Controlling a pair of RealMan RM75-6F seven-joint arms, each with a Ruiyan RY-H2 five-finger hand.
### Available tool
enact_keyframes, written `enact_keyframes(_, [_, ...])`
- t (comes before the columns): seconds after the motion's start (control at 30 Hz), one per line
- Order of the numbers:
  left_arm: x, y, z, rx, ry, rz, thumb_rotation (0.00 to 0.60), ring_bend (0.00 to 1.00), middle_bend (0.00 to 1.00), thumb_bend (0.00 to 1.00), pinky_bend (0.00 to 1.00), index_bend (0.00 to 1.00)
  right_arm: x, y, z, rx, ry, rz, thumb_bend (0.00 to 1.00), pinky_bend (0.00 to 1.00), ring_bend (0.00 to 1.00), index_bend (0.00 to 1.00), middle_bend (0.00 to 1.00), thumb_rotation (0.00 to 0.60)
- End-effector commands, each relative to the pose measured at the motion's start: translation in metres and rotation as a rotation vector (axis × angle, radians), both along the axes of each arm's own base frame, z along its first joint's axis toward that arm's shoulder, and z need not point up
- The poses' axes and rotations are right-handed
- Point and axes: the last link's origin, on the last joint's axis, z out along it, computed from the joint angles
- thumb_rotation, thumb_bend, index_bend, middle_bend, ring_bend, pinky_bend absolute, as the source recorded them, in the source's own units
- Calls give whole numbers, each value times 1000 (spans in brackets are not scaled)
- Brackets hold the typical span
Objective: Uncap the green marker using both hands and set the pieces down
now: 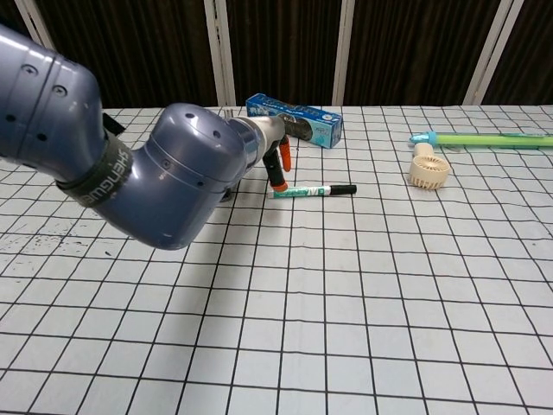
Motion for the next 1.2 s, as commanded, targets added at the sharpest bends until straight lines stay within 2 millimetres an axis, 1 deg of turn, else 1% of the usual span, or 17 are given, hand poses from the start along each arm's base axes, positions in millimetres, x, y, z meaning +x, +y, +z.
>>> enact_keyframes(0.03, [2,0,-6,6,21,-9,600,0,5,482,0,360,-2,1,0,1,-2,-5,177,35,64,25,82,600])
enact_keyframes(0.23, [0,2,-15,6,29,-11,600,0,13,482,0,391,-7,1,-2,4,-4,-13,177,34,64,25,82,600])
enact_keyframes(0.4, [1,3,-22,9,34,-20,600,0,22,511,0,418,-8,0,-4,9,-6,-15,177,35,64,25,82,600])
enact_keyframes(0.8, [3,3,-36,8,54,-40,600,0,26,515,0,423,-16,3,-6,12,-10,-31,178,34,64,25,82,600])
enact_keyframes(0.9, [3,2,-39,2,56,-42,600,0,36,518,0,444,-18,4,-6,13,-11,-33,178,35,64,25,82,600])
enact_keyframes(1.2, [2,2,-42,-3,60,-48,600,0,64,534,0,490,-21,4,-8,16,-15,-36,177,34,64,25,82,600])
